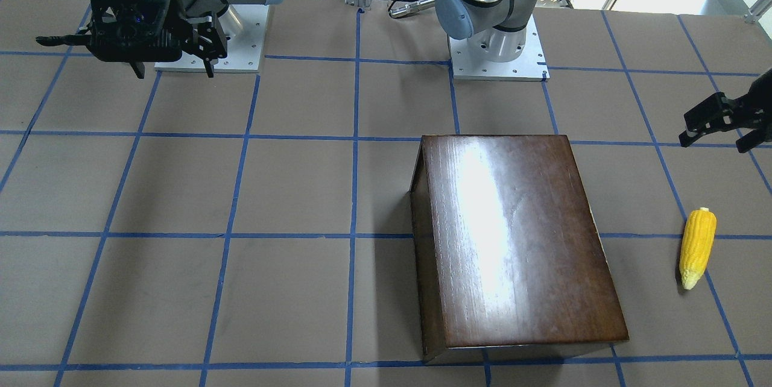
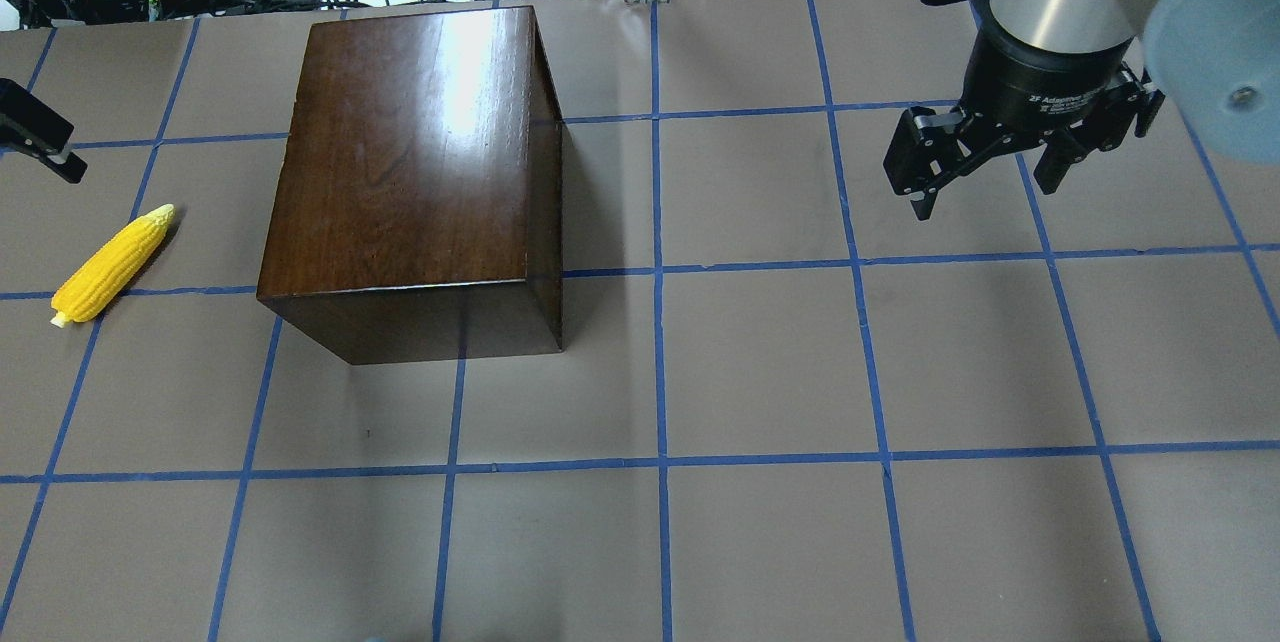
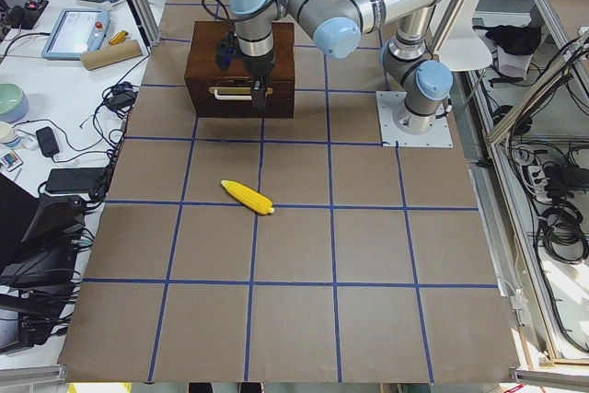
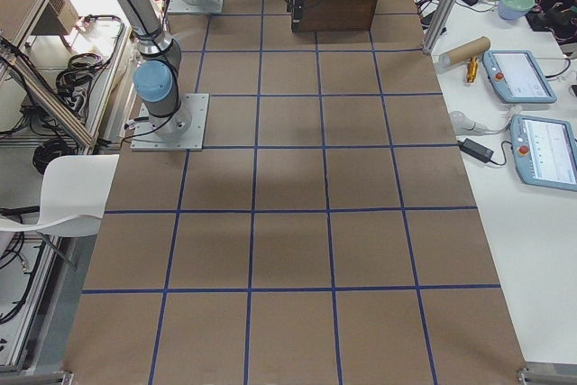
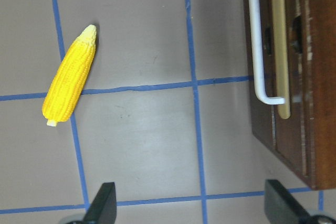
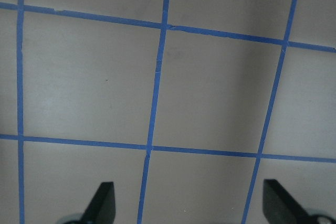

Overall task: Open drawer and put corn inside
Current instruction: 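Lower the left gripper to the white drawer handle and hook it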

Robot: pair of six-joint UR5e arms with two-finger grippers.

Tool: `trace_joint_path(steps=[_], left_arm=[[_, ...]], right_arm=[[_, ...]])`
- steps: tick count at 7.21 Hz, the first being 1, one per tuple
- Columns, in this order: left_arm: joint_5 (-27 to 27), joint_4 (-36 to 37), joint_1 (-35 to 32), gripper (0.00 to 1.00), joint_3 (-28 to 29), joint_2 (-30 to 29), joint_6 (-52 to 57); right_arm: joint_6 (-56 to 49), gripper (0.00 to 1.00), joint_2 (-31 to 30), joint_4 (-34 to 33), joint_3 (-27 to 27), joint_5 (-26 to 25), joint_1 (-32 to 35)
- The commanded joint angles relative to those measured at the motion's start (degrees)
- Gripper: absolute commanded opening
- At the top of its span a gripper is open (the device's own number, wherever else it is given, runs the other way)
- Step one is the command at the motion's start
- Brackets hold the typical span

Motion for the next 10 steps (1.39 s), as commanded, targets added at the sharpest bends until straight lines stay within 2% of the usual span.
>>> trace_joint_path(steps=[1,5,7,10], left_arm=[[-0.2,4.1,0.2,1.0,-0.6,-6.2,0.0],[-1.4,11.3,-0.3,1.0,-2.1,-13.4,-3.1],[-12.8,10.5,-0.3,1.0,-2.4,-13.6,-5.7],[-20.2,9.6,-1.0,1.0,-3.4,-13.6,-5.2]], right_arm=[[0.0,1.0,0.1,0.0,0.0,-0.1,0.0],[0.0,1.0,0.0,0.0,0.0,-0.1,0.0],[0.0,1.0,0.0,0.0,0.0,-0.1,0.0],[0.0,1.0,0.1,0.0,0.0,0.0,0.0]])
